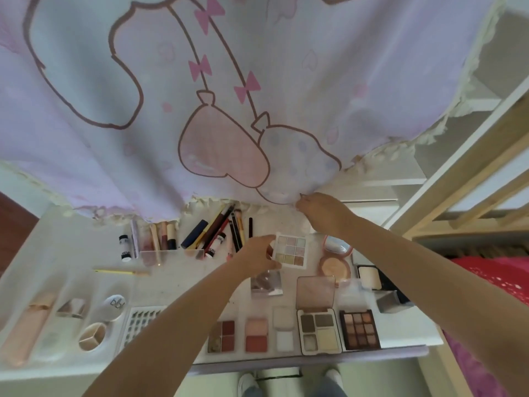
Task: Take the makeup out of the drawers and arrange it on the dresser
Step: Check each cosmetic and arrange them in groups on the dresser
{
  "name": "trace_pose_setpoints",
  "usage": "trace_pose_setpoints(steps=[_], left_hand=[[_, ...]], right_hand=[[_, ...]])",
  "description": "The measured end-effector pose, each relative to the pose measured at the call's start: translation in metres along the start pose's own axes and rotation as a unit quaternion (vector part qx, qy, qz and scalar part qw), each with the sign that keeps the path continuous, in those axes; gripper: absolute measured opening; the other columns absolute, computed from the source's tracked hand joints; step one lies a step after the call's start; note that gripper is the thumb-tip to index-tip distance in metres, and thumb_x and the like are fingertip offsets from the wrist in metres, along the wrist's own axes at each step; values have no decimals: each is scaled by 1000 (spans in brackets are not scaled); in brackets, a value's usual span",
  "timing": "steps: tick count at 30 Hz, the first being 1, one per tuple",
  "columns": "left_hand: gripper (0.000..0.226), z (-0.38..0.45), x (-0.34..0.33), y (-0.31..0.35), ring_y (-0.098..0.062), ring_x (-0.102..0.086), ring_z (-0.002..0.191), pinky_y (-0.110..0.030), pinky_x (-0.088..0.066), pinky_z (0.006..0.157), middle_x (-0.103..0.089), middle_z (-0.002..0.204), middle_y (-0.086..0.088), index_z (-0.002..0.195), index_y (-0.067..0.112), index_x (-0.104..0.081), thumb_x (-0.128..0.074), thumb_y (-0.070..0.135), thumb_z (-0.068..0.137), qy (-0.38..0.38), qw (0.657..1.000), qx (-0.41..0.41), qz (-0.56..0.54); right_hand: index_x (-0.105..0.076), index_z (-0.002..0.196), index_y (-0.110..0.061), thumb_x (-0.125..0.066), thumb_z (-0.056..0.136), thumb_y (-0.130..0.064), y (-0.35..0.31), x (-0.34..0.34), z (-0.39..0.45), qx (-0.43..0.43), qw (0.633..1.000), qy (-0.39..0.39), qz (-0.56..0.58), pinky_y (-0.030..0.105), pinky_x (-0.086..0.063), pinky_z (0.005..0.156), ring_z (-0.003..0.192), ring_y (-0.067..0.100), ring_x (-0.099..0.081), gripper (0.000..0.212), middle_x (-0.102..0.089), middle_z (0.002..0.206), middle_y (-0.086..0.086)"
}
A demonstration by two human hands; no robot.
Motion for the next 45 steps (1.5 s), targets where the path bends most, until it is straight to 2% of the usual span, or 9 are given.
trace_pose_setpoints(steps=[7, 10, 16, 22, 29, 33, 37, 41, 45], left_hand=[[64, 14, -27, -17, -22, -63, 85, -28, -51, 73, -62, 102, -10, 132, 15, -39, -70, 20, 77, -45, 997, 58, 5], [57, 20, -31, -16, -20, -61, 77, -28, -51, 63, -61, 99, -9, 129, 15, -42, -69, 20, 79, -41, 996, 77, -25], [63, 30, -28, -21, -22, -58, 93, -27, -46, 77, -61, 108, -12, 130, 9, -41, -71, 22, 76, -36, 993, 108, -28], [28, 40, -35, -15, -14, -52, 80, -23, -41, 64, -57, 83, -1, 92, 12, -51, -71, 24, 76, -56, 990, 127, 27], [35, 48, -53, -4, -9, -47, 47, -15, -38, 41, -47, 54, 2, 55, 16, -41, -71, 13, 75, -94, 980, 164, 60], [22, 51, -49, 7, -16, -53, 73, -25, -47, 66, -43, 60, 2, 68, 12, -48, -68, 16, 77, -129, 966, 146, 168], [12, 49, -45, 8, -20, -57, 83, -27, -46, 71, -47, 67, 1, 91, 5, -58, -61, 11, 81, -140, 957, 118, 225], [21, 38, -35, -7, -25, -57, 101, -31, -47, 81, -58, 109, -8, 105, 6, -54, -53, 11, 85, -95, 961, 83, 245], [19, 23, -24, -28, -21, -55, 98, -35, -42, 90, -51, 98, -1, 100, 10, -53, -55, 15, 82, -86, 955, 63, 275]], right_hand=[[-36, 132, -8, -39, 84, 4, 6, -43, -11, 4, 996, -73, -42, 37, -42, 91, 113, 26, -48, 49, -48, 123, 13], [-33, 133, -7, -36, 83, 7, 7, -55, -16, 1, 995, -85, -41, 36, -42, 89, 110, 27, -49, 53, -47, 123, 14], [-31, 137, -7, -33, 86, 3, 13, -56, 0, -7, 999, -36, -30, 32, -37, 91, 113, 24, -47, 53, -45, 128, 11], [-33, 134, -7, -35, 83, 8, 12, -65, 8, 25, 997, -67, -25, 35, -41, 93, 112, 26, -47, 53, -45, 128, 12], [-36, 128, -5, -37, 81, 10, 19, -83, -3, -17, 992, -114, -46, 34, -42, 80, 105, 30, -54, 49, -46, 123, 15], [-39, 126, -7, -38, 84, 5, 23, -88, -8, -43, 991, -124, -25, 30, -41, 78, 110, 26, -51, 44, -47, 123, 12], [-41, 125, -6, -38, 86, 4, 27, -91, -6, -62, 989, -136, 4, 32, -43, 84, 109, 25, -53, 41, -49, 122, 13], [-64, 87, -4, -73, 66, -8, 20, -78, -5, -118, 992, 3, -38, 19, -46, 50, 70, 19, -66, 23, -67, 81, 12], [-66, 51, -12, -87, 20, -13, 12, -76, -12, -121, 986, 31, -111, 11, -30, 25, 30, 12, -52, 38, -61, 46, 0]])
Point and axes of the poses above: each hand's wrist, its own z-axis towards the middle knuckle, its own x-axis out of the back of the hand, y = z × x, the point moved 1 cm from there along z, towards the middle knuckle
